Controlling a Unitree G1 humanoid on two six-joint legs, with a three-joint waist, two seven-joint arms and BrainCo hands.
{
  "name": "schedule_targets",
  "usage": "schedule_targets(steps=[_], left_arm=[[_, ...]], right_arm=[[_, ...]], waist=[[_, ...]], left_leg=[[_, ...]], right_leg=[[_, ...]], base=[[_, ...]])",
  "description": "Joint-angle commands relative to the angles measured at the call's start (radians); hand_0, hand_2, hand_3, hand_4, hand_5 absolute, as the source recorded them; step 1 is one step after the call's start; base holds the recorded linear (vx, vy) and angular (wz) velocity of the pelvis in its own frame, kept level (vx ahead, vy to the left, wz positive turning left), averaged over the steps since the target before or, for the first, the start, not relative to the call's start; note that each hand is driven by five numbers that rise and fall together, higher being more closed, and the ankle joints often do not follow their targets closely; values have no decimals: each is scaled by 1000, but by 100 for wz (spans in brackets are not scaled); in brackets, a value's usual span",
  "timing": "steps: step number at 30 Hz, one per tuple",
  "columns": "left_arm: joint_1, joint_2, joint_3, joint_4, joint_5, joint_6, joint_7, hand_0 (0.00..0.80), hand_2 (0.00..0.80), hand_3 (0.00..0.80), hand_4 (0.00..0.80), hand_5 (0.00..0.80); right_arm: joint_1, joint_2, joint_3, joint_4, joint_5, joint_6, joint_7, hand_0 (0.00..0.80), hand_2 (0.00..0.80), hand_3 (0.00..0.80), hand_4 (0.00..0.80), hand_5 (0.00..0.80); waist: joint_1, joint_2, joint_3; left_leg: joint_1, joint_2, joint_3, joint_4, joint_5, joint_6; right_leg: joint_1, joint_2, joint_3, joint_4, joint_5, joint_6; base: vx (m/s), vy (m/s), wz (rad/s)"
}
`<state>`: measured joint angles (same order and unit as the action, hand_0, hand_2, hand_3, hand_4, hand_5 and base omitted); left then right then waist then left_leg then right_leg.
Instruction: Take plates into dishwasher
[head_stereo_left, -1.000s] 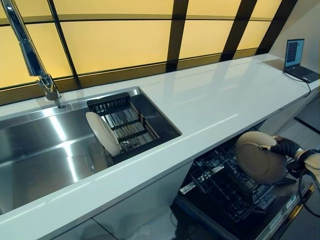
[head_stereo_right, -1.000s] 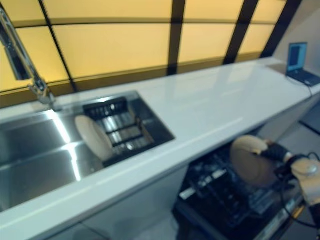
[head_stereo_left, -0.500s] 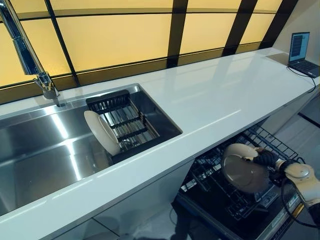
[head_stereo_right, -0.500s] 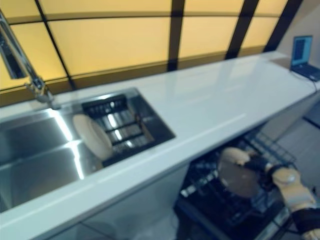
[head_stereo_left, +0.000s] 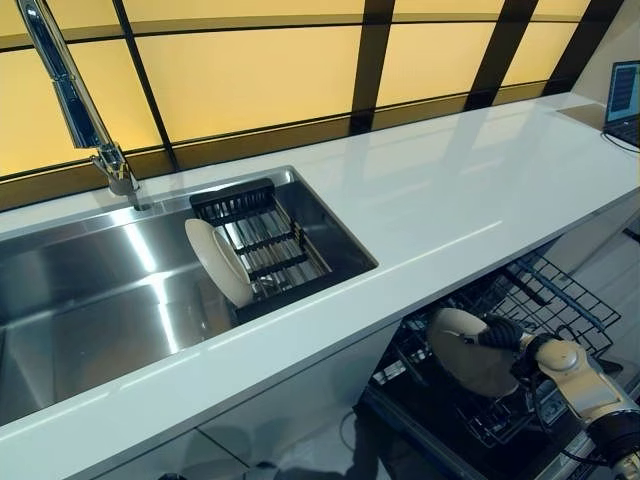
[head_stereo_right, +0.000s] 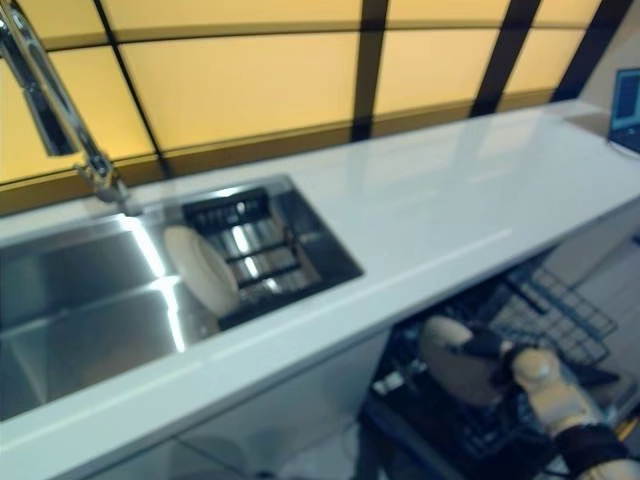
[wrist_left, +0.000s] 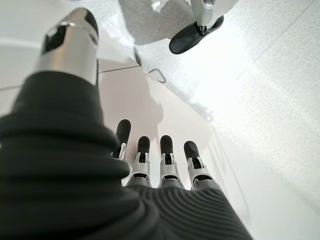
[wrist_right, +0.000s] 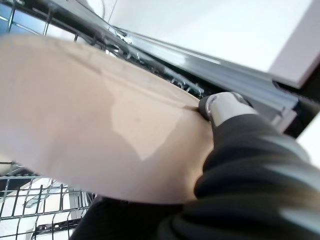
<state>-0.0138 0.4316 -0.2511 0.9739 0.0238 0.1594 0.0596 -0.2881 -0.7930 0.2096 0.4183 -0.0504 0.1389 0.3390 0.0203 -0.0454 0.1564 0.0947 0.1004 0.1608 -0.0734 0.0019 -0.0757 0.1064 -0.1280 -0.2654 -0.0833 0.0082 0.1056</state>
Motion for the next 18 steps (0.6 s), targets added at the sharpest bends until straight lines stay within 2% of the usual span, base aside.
schedule_targets(steps=[1,17,18], left_arm=[[-49,17,37,1,-14,-34,21,0,0,0,0,0],[-49,8,15,-8,-17,-40,11,0,0,0,0,0],[-49,8,13,-9,-17,-38,11,0,0,0,0,0]], right_arm=[[-36,13,84,22,-29,-41,-8,800,800,800,800,800],[-64,62,124,175,-84,7,-4,800,800,800,800,800],[-65,62,124,181,-84,5,-6,740,740,740,740,740]], waist=[[39,-27,-37],[61,-18,-43],[61,-18,-43]], left_leg=[[-21,-79,7,10,-22,54],[-22,-78,-8,7,-17,47],[-21,-78,-9,7,-17,47]], right_leg=[[-61,-5,24,76,37,60],[-48,-4,10,69,28,50],[-47,-4,10,69,29,50]], base=[[18,-4,6],[8,4,4],[1,4,3]])
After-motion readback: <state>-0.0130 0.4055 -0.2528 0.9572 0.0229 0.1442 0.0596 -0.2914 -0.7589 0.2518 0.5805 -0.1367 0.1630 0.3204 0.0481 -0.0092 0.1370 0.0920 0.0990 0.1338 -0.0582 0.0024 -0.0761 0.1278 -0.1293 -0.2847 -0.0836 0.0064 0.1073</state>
